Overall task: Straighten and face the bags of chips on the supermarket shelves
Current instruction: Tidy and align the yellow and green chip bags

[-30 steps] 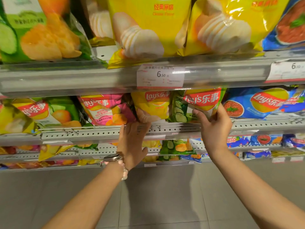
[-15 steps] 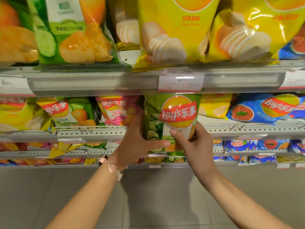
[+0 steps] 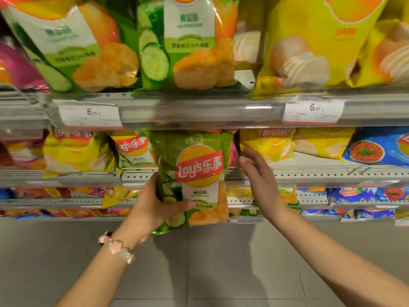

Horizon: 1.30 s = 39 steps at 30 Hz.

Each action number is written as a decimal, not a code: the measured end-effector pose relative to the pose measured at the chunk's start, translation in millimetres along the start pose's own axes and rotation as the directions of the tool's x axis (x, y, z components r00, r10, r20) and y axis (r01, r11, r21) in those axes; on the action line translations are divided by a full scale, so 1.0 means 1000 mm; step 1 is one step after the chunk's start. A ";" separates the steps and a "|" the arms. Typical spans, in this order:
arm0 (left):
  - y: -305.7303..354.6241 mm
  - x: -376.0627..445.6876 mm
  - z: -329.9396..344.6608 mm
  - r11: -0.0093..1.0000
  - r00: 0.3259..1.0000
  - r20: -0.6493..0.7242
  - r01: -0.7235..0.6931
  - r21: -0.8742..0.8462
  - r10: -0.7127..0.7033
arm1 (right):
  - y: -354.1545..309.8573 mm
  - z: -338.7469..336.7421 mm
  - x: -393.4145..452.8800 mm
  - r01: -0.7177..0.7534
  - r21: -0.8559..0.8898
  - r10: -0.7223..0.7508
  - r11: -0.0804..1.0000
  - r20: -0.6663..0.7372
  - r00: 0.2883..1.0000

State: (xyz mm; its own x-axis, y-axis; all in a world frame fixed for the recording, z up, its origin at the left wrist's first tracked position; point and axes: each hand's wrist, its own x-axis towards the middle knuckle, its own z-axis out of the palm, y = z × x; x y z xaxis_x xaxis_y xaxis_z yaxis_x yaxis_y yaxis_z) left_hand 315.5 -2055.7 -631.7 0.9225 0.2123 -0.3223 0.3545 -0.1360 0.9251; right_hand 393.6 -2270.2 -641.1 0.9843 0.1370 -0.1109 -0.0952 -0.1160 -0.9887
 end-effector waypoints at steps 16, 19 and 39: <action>-0.024 -0.017 -0.039 0.999 0.996 -0.081 0.028 -0.027 -0.030 | 0.014 0.047 0.078 -0.052 -0.324 -0.006 0.945 -0.176 0.984; -0.025 -0.016 -0.038 0.998 0.996 -0.094 0.001 -0.063 -0.007 | 0.004 0.049 0.071 0.025 -0.314 -0.108 0.949 -0.250 0.962; -0.001 0.002 0.000 0.991 0.992 -0.127 -0.005 -0.130 -0.012 | 0.027 -0.034 -0.023 -0.044 -0.302 -0.086 0.952 -0.402 0.912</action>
State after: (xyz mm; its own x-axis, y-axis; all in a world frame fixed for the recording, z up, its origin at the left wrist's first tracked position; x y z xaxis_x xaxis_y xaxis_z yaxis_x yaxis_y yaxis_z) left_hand 317.0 -2055.0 -633.4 0.8914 0.3348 -0.3055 0.3275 -0.0097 0.9448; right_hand 373.7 -2309.9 -661.8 0.9652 -0.2605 0.0242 -0.0888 -0.4133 -0.9063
